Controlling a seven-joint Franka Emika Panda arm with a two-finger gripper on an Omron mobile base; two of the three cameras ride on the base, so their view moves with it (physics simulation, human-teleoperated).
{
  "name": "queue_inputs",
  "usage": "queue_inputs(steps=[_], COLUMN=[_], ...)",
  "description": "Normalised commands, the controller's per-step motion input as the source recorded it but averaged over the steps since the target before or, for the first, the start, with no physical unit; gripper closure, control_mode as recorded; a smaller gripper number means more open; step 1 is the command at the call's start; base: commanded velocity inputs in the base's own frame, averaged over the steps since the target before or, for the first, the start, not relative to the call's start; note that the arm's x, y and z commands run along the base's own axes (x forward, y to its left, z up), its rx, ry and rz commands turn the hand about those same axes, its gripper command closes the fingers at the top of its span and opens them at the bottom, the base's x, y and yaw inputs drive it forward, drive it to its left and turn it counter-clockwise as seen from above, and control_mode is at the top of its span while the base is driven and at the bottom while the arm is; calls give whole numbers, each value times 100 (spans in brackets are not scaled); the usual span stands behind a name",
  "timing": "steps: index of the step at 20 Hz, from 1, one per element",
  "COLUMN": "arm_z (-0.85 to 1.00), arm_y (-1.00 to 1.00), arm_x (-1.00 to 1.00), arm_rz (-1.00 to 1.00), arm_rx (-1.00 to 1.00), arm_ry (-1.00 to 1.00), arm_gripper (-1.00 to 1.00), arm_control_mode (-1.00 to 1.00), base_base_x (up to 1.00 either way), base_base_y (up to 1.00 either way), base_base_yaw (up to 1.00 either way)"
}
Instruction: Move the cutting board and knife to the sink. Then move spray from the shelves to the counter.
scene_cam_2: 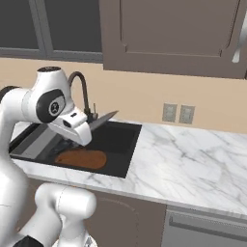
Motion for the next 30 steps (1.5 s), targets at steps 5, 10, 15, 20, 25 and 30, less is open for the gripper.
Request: queue_inputs(steps=[5,10,15,20,25,30], arm_z=[-28,-52,-58,-48,-23,-13], arm_y=[-16,-35,-34,-2,-7,-3], arm_x=[100,61,6,4,7,46], arm_rz=[35,52,62,68,72,62], arm_rx=[0,-4,-10,-5,1,11], arm_ry=[25,32,33,18,10,15], arm_gripper=[100,100,100,100,100,100], arm_control_mode=[-100,-100,-100,-100,-100,-100], base_base_x=[0,0,0,0,0,0], base_base_y=[0,0,0,0,0,0], base_base_yaw=[0,0,0,0,0,0])
